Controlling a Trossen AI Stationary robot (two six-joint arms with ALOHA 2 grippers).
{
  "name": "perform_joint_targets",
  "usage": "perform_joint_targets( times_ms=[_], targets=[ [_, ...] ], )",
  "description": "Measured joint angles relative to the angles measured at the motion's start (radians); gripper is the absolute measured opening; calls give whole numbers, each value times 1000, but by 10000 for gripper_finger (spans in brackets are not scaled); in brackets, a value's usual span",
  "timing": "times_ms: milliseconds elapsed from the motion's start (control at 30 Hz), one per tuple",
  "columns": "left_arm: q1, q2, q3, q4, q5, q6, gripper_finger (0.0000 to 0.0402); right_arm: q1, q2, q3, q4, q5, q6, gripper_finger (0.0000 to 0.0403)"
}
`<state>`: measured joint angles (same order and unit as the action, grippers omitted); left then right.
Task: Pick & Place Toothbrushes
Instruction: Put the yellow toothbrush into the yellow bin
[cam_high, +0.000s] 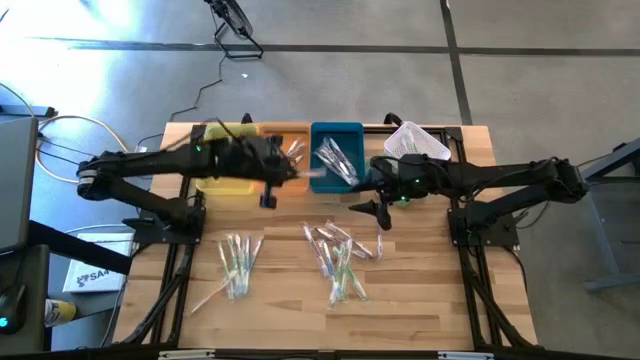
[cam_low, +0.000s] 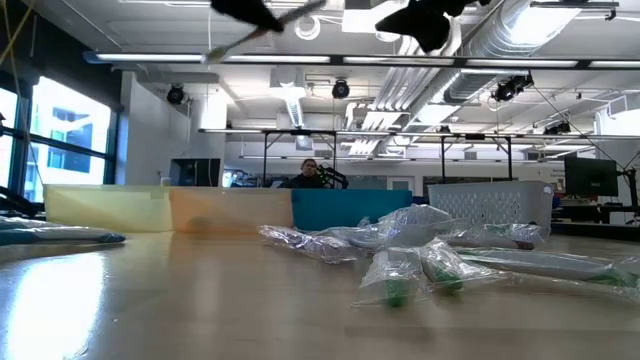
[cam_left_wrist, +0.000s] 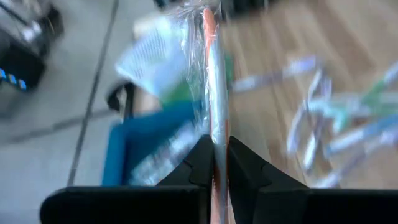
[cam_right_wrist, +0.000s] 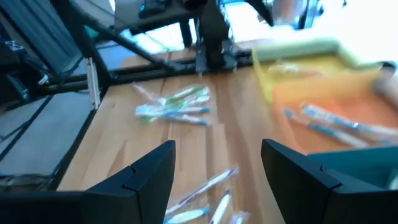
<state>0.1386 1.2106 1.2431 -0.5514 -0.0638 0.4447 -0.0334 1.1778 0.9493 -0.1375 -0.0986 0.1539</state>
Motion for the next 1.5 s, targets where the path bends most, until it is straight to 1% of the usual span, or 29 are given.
perform_joint_targets(
  times_ms=[67, 133, 333, 433, 533, 700, 900, 967, 1067, 1167, 1233, 1367, 1500],
  targets=[
    [34, 0, 47, 23, 63, 21, 19, 0, -1, 0, 41, 35, -24, 231],
    [55, 0, 78, 84, 127, 30, 19, 0, 0, 0, 81, 60, -47, 231],
    [101, 1, 92, 309, 310, 21, 19, 0, 56, 0, 268, 69, -101, 231],
    [104, 19, 92, 382, 366, 9, 19, 1, 94, 0, 394, 76, -107, 231],
    [103, 48, 92, 437, 423, -8, 19, 1, 138, 0, 523, 114, -127, 231],
    [102, 85, 92, 512, 473, -34, 19, 0, 218, 0, 695, 154, -186, 231],
    [102, 98, 92, 525, 476, -34, 19, 0, 278, 0, 810, 159, -200, 231],
    [102, 98, 92, 546, 476, -35, 19, 1, 288, 0, 847, 198, -217, 231],
    [102, 98, 92, 547, 476, -31, 19, 1, 289, 0, 859, 243, -237, 231],
    [124, 91, 92, 482, 467, -27, 19, 0, 288, 0, 835, 265, -230, 231],
    [159, 66, 90, 389, 430, -23, 19, 4, 288, 0, 802, 264, -229, 231],
    [244, 12, 92, 181, 289, -18, 19, 19, 288, 0, 697, 257, -204, 231],
    [326, -18, 92, 17, 162, -7, 19, 31, 288, -1, 619, 257, -175, 231]
  ],
)
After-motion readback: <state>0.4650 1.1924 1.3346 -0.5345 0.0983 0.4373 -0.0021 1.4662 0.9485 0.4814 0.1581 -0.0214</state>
